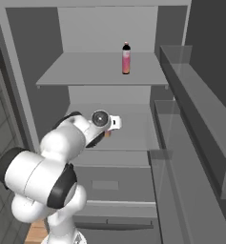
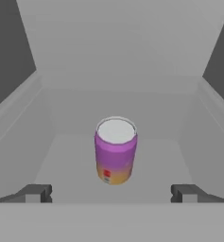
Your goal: Open the fridge, grab two sodas, and place both sodas inside the bowl with ice on the dining counter.
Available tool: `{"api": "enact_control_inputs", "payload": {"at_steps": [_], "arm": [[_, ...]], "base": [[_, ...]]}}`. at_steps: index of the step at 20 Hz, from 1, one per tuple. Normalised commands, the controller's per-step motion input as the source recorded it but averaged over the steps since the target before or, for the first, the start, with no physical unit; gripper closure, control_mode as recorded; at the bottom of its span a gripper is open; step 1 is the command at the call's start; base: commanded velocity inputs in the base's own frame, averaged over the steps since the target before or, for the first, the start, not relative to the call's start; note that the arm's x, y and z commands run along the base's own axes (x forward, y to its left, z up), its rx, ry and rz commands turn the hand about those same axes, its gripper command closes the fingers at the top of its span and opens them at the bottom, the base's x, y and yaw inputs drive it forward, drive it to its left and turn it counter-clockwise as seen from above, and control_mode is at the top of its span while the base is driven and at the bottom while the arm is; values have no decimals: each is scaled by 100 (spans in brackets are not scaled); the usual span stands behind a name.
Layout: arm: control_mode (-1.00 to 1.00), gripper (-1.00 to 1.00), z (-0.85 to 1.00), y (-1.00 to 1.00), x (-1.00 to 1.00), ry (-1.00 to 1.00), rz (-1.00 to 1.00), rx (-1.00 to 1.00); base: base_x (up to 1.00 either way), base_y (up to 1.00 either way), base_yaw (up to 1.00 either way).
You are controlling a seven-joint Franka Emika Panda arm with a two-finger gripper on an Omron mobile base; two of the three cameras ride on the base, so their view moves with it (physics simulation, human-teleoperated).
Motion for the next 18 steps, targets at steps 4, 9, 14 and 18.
{"api": "enact_control_inputs", "payload": {"at_steps": [4, 9, 14, 18], "arm": [[-100, -100, -5, 0, 38, 2, 0, 0], [-100, -100, -9, 0, 31, 0, 0, 0], [-100, -100, -19, 0, 25, 1, 0, 0], [-100, -100, -33, 0, 16, 3, 0, 0]], "base": [[0, 0, 0], [0, 0, 0], [0, 0, 0], [0, 0, 0]]}}
